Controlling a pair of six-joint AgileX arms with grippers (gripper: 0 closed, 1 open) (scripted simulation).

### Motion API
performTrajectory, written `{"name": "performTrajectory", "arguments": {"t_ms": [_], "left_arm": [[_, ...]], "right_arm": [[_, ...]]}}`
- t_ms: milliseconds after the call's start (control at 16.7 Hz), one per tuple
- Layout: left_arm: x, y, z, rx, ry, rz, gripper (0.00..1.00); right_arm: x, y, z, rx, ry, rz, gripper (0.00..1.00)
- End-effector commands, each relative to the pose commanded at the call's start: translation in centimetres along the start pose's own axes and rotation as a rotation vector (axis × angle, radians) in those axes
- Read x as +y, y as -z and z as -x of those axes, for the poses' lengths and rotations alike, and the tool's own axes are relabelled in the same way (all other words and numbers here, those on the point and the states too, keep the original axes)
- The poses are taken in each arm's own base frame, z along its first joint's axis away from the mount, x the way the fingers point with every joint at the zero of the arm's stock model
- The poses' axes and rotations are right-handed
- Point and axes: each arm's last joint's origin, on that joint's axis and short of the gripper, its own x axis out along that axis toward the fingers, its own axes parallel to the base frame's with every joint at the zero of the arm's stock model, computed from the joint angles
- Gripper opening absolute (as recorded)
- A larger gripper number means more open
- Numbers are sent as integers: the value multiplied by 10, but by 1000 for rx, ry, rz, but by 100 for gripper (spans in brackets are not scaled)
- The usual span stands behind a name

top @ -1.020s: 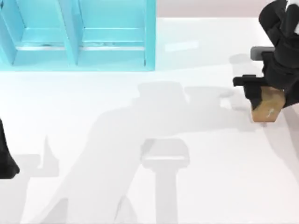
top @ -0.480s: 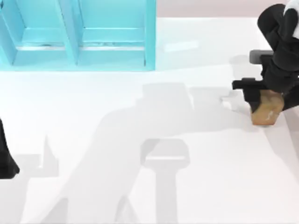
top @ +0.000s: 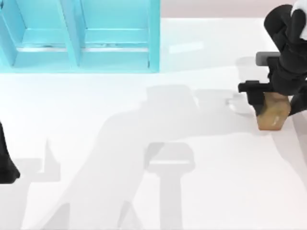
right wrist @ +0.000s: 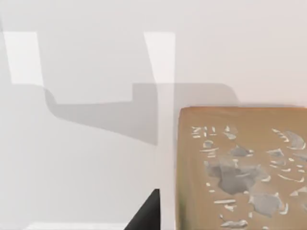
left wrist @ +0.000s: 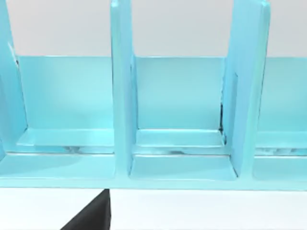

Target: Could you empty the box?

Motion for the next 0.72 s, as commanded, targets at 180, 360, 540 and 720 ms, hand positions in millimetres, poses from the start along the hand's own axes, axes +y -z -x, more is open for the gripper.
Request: {"name": "performTrajectory", "arguments": {"t_ms": [180,360,540,720], "left_arm": [[0,0,0,0,0,0,100],[0,0,0,0,0,0,100],[0,0,0,0,0,0,100],[0,0,0,0,0,0,100]], "right_arm": [[0,0,0,0,0,0,100],[0,0,0,0,0,0,100],[0,0,0,0,0,0,100],[0,-1,3,2,0,-2,100]]}}
